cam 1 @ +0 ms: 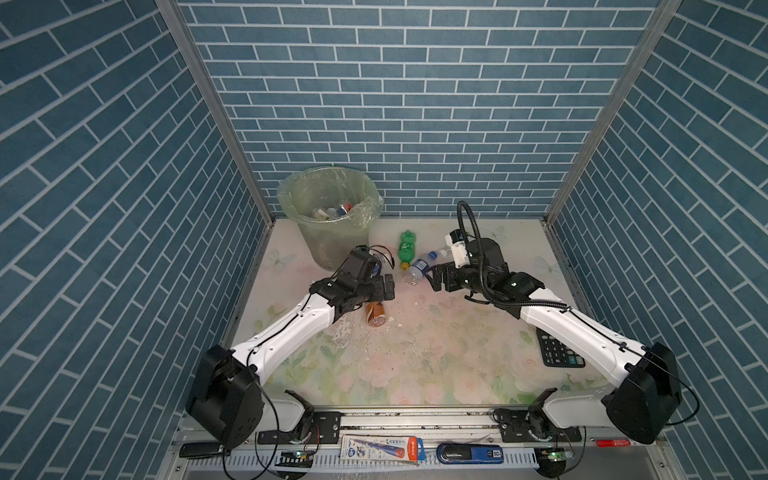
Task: Throw the plastic bottles in the bin
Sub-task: 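Lower the left gripper around the brown Nescafe bottle and close it, then lift the Nescafe bottle upright with the left gripper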
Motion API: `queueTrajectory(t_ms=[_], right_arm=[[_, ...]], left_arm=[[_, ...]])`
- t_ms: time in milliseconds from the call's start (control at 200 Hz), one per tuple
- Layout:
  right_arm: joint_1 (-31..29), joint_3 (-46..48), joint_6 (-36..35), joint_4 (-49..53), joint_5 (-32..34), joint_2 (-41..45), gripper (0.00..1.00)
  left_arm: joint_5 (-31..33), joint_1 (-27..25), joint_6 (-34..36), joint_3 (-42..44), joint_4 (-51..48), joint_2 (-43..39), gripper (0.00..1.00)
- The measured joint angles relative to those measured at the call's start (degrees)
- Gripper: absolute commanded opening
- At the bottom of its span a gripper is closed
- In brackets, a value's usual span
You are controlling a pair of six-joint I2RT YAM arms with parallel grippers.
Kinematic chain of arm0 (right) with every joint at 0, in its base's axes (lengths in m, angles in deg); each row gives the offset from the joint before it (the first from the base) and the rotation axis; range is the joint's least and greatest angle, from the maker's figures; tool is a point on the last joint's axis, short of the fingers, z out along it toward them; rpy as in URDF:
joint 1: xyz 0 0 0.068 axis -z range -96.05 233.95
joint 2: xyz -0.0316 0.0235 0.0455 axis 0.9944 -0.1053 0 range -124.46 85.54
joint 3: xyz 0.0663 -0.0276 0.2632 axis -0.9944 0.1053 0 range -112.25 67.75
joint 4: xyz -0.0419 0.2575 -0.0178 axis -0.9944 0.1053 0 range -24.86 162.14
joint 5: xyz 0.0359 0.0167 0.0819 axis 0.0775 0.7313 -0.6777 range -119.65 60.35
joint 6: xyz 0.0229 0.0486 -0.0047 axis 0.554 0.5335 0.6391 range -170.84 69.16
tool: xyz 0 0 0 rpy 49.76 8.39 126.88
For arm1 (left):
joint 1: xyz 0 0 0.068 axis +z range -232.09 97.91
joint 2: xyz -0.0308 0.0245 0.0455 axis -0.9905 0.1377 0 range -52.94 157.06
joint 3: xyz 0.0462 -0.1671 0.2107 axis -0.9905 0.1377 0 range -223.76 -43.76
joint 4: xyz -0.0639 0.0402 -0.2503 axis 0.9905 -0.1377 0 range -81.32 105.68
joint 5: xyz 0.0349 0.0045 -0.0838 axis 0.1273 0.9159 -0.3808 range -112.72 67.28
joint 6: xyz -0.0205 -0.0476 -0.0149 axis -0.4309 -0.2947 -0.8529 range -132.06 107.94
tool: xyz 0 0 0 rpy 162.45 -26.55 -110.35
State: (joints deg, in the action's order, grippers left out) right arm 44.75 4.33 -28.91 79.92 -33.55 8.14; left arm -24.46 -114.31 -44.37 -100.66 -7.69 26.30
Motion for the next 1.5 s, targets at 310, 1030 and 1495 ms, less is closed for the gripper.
queueTrajectory(t_ms=[310, 1030, 1495], right_arm=[[0.0, 3.3, 1.0, -0.5, -0.2, 0.2, 0.99], [0.0, 5.2, 1.8, -0.7, -0.4, 2.1, 0.99], [0.0, 5.2, 1.6, -1.0, -0.4, 2.3, 0.99]], left_arm=[[-2.1, 0.2, -1.0, 0.6, -2.9, 7.6, 0.93], [-4.5, 1.2, -1.0, -0.2, -0.3, 17.8, 0.57], [-4.4, 1.1, 0.3, 1.6, 5.3, 8.0, 0.53]])
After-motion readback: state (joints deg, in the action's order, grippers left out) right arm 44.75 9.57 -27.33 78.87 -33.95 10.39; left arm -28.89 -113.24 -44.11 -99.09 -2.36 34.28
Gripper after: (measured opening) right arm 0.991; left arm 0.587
